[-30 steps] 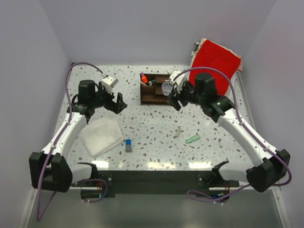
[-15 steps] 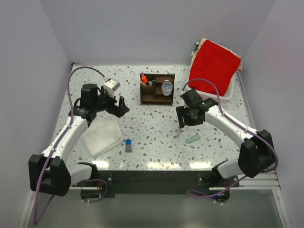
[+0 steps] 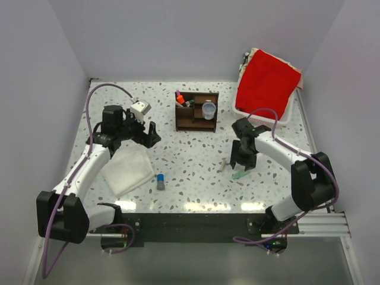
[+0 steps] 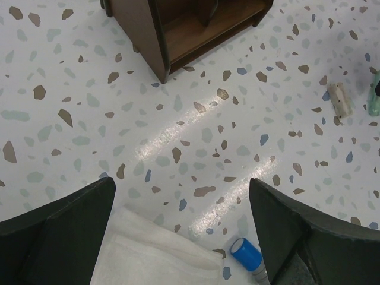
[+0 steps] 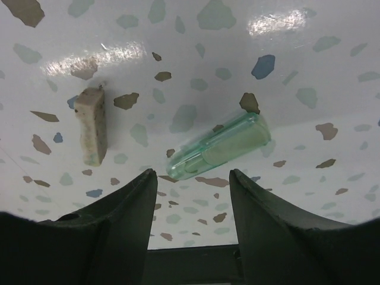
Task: Sort the stationery into containers
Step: Pick up the stationery from the center of the board, then place the stationery in the storage box.
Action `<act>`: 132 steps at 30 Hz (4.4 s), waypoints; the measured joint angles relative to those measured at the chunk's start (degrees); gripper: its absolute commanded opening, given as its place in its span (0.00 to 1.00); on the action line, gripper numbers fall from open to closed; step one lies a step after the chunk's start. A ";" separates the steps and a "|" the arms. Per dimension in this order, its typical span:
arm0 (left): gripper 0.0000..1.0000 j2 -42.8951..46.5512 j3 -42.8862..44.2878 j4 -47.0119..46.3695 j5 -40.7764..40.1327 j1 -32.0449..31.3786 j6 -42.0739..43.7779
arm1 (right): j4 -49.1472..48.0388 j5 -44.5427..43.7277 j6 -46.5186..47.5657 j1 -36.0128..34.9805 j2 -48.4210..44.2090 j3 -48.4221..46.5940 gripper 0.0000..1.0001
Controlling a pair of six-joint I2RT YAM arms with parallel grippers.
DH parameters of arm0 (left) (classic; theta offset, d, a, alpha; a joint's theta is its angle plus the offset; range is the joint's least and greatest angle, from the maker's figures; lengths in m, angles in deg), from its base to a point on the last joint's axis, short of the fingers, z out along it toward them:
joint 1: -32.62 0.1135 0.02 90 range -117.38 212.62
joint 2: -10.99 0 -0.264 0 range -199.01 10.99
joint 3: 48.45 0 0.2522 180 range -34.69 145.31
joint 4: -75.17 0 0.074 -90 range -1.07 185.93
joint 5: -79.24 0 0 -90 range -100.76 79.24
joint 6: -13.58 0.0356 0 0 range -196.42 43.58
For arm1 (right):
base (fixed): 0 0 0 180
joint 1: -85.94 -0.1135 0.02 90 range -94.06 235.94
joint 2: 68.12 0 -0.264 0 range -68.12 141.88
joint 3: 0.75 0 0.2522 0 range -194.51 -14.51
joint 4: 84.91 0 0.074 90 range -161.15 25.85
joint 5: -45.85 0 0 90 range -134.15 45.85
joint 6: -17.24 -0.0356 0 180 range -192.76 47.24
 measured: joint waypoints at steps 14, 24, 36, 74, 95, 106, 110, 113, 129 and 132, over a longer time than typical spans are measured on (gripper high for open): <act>1.00 -2.49 0.31 -0.28 0.11 0.00 -0.15 | 0.76 1.31 -9.55 0.00 2.84 -0.42 0.52; 1.00 -3.85 0.76 -0.68 0.09 0.00 -0.15 | 2.19 0.50 -11.78 0.00 4.92 0.35 0.50; 1.00 -4.15 0.76 -1.33 0.11 0.00 -0.17 | 1.42 0.35 -11.58 0.00 3.17 6.34 0.53; 1.00 -4.24 0.74 -3.21 1.25 0.02 -0.44 | -12.15 -1.31 -2.19 -0.07 -10.56 18.03 0.29; 1.00 -4.26 0.76 -6.71 1.66 1.92 -1.90 | -6.67 -1.97 12.44 -1.16 -11.08 -2.80 0.00; 1.00 -8.74 7.48 -6.69 1.55 1.97 -1.81 | -12.39 2.43 12.96 -9.01 1.14 -10.34 0.00; 1.00 -8.68 7.69 -6.51 1.14 1.97 -1.68 | -12.90 2.97 12.85 -10.38 6.75 -14.82 0.00; 1.00 -8.20 7.63 -5.99 0.57 2.10 -1.46 | -13.22 3.06 12.66 -10.62 10.86 -19.04 0.00; 1.00 -5.60 6.49 -5.77 -0.55 3.19 -0.59 | -12.68 -4.37 11.85 -10.54 22.99 -29.64 0.00; 1.00 -5.60 6.40 -5.79 -0.55 3.41 -0.24 | -12.79 -5.88 11.82 -10.27 24.15 -31.76 0.00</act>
